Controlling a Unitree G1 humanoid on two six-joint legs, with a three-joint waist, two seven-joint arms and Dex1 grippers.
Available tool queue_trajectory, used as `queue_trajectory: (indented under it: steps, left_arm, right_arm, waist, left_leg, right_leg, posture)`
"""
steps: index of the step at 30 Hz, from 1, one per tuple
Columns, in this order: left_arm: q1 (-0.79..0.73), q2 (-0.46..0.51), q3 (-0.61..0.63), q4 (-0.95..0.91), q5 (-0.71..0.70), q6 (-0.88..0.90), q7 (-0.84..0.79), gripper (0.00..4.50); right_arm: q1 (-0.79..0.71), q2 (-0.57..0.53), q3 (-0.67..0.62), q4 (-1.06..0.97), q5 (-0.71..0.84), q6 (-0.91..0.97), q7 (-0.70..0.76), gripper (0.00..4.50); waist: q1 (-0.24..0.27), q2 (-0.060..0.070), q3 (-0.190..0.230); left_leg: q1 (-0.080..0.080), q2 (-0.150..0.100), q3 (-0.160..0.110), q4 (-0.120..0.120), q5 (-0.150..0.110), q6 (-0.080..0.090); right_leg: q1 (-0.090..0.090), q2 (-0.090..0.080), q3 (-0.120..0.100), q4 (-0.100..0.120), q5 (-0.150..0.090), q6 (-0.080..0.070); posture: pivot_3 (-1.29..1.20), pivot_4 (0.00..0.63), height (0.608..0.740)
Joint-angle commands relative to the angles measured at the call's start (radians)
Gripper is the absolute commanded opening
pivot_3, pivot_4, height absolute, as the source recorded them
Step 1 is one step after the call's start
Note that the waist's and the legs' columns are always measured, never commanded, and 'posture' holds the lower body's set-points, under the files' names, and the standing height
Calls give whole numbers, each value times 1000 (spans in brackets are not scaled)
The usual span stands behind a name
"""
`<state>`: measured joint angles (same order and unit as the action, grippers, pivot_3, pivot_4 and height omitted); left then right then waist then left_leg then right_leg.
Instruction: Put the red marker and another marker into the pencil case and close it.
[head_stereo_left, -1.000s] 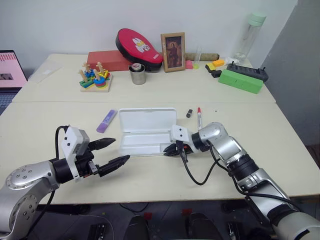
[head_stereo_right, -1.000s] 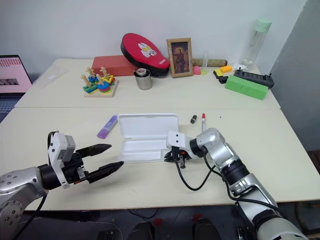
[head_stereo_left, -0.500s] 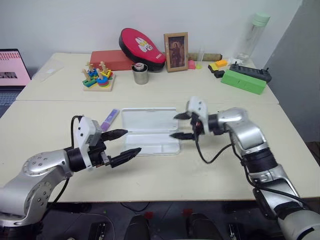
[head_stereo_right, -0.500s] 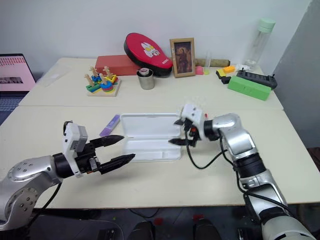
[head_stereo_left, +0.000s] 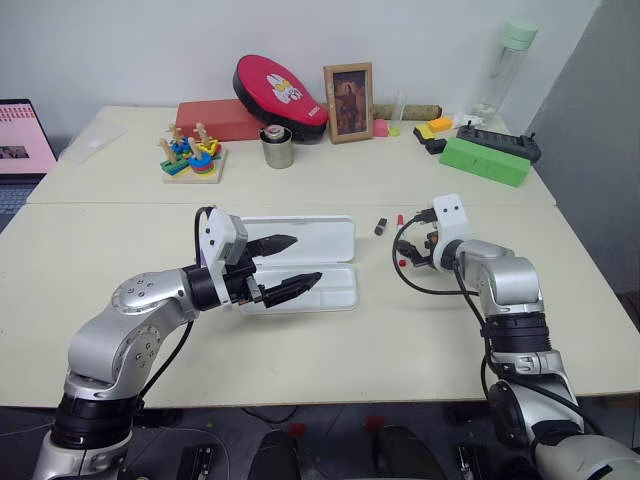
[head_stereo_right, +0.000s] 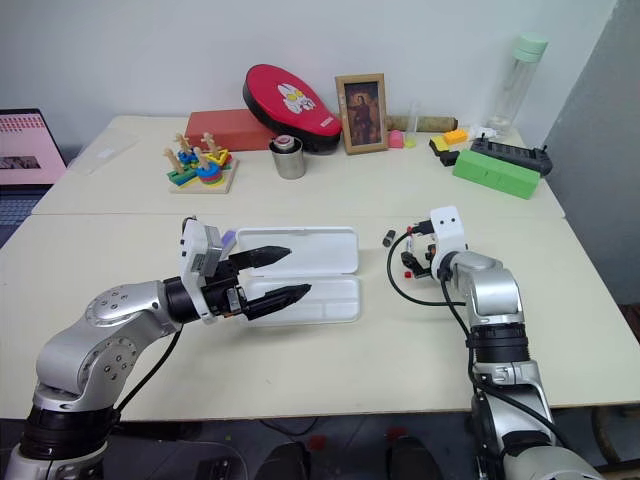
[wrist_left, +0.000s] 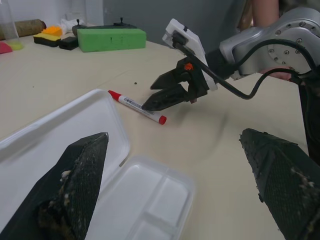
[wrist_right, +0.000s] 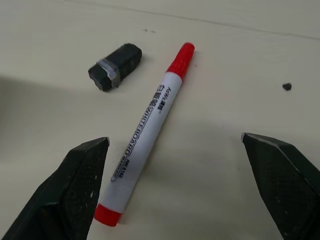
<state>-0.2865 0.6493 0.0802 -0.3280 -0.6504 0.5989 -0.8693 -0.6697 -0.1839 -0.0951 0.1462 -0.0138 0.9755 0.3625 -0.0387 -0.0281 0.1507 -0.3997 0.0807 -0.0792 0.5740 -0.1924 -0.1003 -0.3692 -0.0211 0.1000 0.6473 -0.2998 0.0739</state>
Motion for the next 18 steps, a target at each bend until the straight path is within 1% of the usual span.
queue_trajectory:
  steps: [1,3,5,11,14,15,18]
  left_arm:
    - [-30,-8,-7,4,9,-32,-17,4500]
    - [-32,-11,-7,8,12,-34,-20,4500]
    - [-32,-14,-7,9,15,-39,-22,4500]
    - [-10,-12,1,5,19,-50,-24,4500]
    - [-6,-12,2,5,19,-53,-23,4500]
    - [-6,-13,2,6,19,-55,-22,4500]
    - [-6,-14,1,8,18,-58,-23,4500]
  right_arm:
    - [27,22,6,-25,15,-4,-50,4491]
    - [35,20,19,-16,13,-14,-58,4491]
    - [41,13,35,-9,9,-28,-63,4125]
    - [31,-19,41,21,13,-68,-73,2731]
    - [30,-30,41,30,14,-84,-75,2214]
    - [30,-32,41,32,14,-88,-75,1913]
    - [32,-37,42,34,16,-93,-77,1229]
  waist:
    - [-1,0,0]
    - [-2,0,0]
    - [-3,0,0]
    - [-3,0,0]
    - [-3,0,0]
    - [-2,0,0]
    - [-1,0,0]
  left_leg:
    - [0,0,0,0,0,0]
    - [0,0,0,0,0,0]
    - [0,0,0,0,0,0]
    - [0,0,0,0,0,0]
    - [0,0,0,0,0,0]
    - [0,0,0,0,0,0]
    - [0,0,0,0,0,0]
  right_leg:
    - [0,0,0,0,0,0]
    - [0,0,0,0,0,0]
    - [0,0,0,0,0,0]
    - [1,0,0,0,0,0]
    - [1,0,0,0,0,0]
    - [1,0,0,0,0,0]
    - [1,0,0,0,0,0]
  posture:
    - [0,150,740]
    - [0,150,740]
    - [0,150,740]
    - [0,150,740]
    - [0,150,740]
    - [0,150,740]
    - [0,150,740]
